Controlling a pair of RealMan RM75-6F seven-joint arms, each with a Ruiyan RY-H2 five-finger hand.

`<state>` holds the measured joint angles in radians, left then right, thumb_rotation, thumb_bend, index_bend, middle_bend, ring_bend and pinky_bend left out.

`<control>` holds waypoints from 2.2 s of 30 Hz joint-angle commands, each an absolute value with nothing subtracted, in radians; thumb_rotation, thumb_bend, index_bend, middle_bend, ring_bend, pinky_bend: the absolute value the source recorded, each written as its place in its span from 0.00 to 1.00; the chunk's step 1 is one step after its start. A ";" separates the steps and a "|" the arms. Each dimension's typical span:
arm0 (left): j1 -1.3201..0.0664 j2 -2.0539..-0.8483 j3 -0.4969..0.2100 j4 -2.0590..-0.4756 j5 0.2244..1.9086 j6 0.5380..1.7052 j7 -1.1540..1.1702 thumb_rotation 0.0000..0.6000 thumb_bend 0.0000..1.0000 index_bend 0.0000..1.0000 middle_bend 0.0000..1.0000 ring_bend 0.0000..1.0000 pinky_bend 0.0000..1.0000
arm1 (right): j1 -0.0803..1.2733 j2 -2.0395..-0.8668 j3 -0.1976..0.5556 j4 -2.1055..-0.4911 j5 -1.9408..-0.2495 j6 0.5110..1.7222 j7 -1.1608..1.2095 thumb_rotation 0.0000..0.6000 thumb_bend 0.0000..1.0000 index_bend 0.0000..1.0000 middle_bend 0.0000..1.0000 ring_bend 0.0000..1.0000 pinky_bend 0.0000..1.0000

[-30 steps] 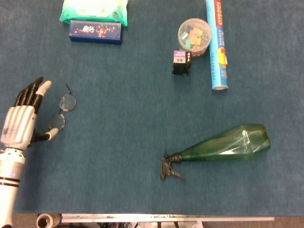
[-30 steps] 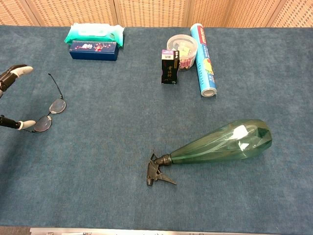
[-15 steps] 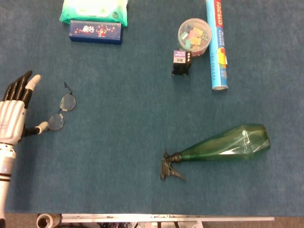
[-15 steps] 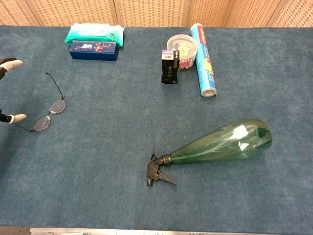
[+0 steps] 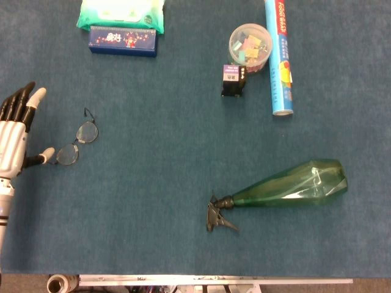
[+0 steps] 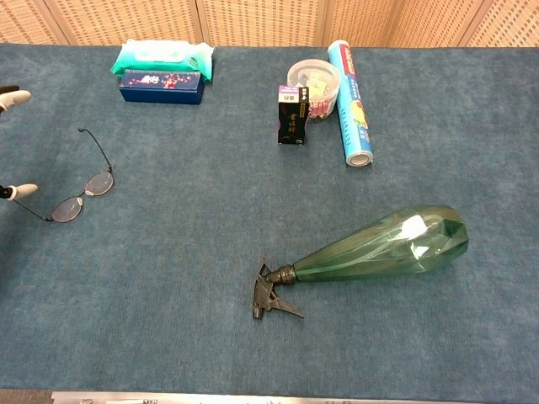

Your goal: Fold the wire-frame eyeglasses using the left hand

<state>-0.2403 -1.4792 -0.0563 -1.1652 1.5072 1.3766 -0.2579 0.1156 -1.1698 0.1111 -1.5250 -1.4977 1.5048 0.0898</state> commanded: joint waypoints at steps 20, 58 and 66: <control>-0.320 -1.516 -0.083 -0.998 1.534 1.363 -0.341 1.00 0.00 0.00 0.00 0.00 0.08 | 0.117 -1.170 0.113 -1.524 -1.496 1.503 0.093 1.00 0.01 0.05 0.23 0.21 0.51; -0.212 -1.402 -0.059 -1.184 1.407 1.374 -0.082 1.00 0.00 0.00 0.00 0.00 0.08 | 0.116 -1.176 0.113 -1.507 -1.502 1.512 0.115 1.00 0.01 0.05 0.23 0.21 0.51; -0.235 -1.420 -0.094 -1.167 1.382 1.347 -0.060 1.00 0.13 0.00 0.00 0.00 0.08 | 0.116 -1.175 0.113 -1.510 -1.502 1.513 0.114 1.00 0.01 0.05 0.23 0.21 0.51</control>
<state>-0.2329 -1.4188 -0.0919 -1.1668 1.3828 1.3490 -0.0615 0.1156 -1.1753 0.1134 -1.5099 -1.5015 1.5132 0.1136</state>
